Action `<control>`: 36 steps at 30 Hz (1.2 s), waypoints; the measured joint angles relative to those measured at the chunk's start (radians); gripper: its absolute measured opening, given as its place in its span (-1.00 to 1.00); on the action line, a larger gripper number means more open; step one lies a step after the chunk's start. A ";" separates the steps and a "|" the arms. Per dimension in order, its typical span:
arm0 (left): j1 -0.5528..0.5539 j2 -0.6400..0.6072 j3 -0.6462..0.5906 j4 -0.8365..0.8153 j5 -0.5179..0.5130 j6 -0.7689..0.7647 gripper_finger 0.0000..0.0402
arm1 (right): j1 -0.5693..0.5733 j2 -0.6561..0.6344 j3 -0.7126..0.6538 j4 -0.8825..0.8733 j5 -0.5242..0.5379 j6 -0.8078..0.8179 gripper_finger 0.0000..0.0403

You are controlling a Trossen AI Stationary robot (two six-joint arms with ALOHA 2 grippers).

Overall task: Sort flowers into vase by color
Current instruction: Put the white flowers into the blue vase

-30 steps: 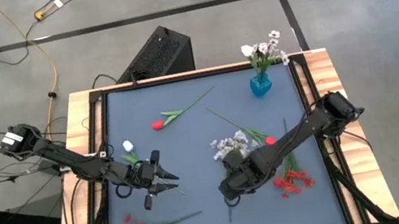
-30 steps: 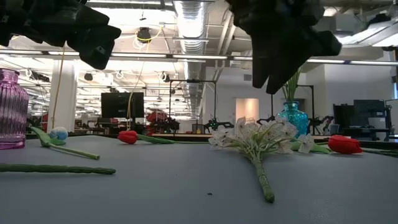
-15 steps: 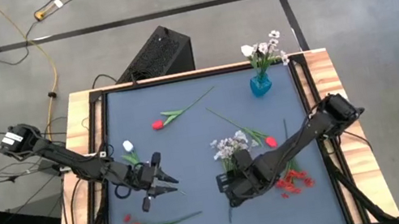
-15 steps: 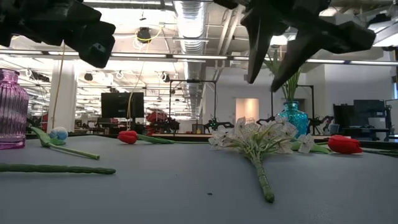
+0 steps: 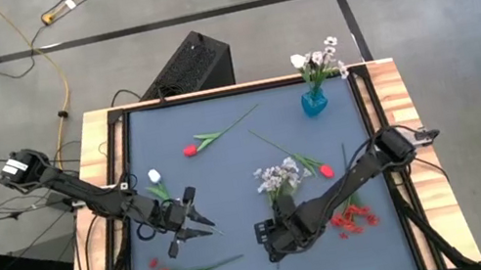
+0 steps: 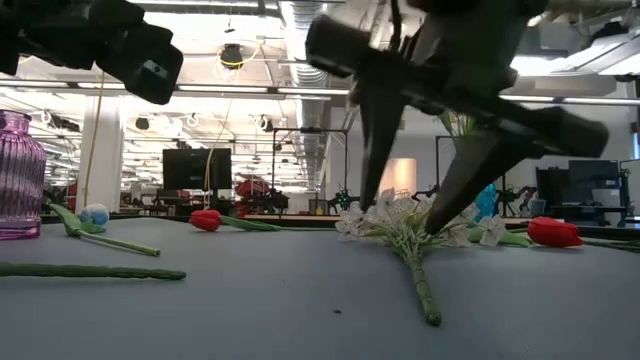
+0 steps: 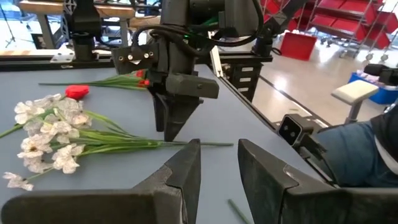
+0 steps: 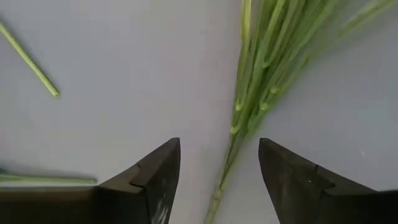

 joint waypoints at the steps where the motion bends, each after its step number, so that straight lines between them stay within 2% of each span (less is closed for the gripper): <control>1: 0.000 0.000 0.000 0.001 0.004 -0.005 -0.52 | -0.002 0.000 0.000 -0.010 0.002 0.008 0.19; 7: 0.000 0.000 0.000 0.005 0.005 -0.018 -0.52 | -0.007 0.019 -0.008 -0.010 0.016 -0.001 0.10; 11: 0.000 0.000 0.000 0.011 0.005 -0.024 -0.52 | -0.017 0.073 -0.004 0.013 -0.062 -0.028 0.06; 14: 0.000 0.000 0.000 0.011 0.005 -0.025 -0.52 | -0.011 0.102 -0.004 0.017 -0.081 -0.036 -0.01; 17: 0.000 0.000 0.000 0.010 0.005 -0.024 -0.52 | -0.010 0.102 -0.005 0.006 -0.058 -0.094 -0.26; 20: 0.000 0.000 0.000 0.004 0.005 -0.022 -0.52 | -0.015 0.080 -0.007 -0.012 -0.019 -0.166 -0.64; 22: 0.000 0.000 0.000 0.004 0.005 -0.022 -0.52 | -0.023 0.057 -0.011 -0.026 0.028 -0.166 -0.86; 23: 0.000 0.000 0.000 0.003 0.005 -0.022 -0.52 | -0.026 0.047 -0.011 -0.029 0.078 -0.168 -0.90; 29: 0.000 0.000 0.000 0.002 0.005 -0.022 -0.52 | -0.053 -0.107 -0.011 -0.111 0.276 -0.244 -0.87; 31: 0.000 0.000 0.000 0.000 0.005 -0.019 -0.52 | -0.046 -0.160 -0.011 -0.155 0.375 -0.280 -0.91; 34: 0.000 0.000 0.000 -0.001 0.005 -0.018 -0.52 | -0.036 -0.252 -0.011 -0.194 0.489 -0.500 -0.91; 36: 0.000 0.000 0.000 -0.004 0.005 -0.018 -0.52 | -0.030 -0.304 -0.009 -0.228 0.523 -0.567 -0.91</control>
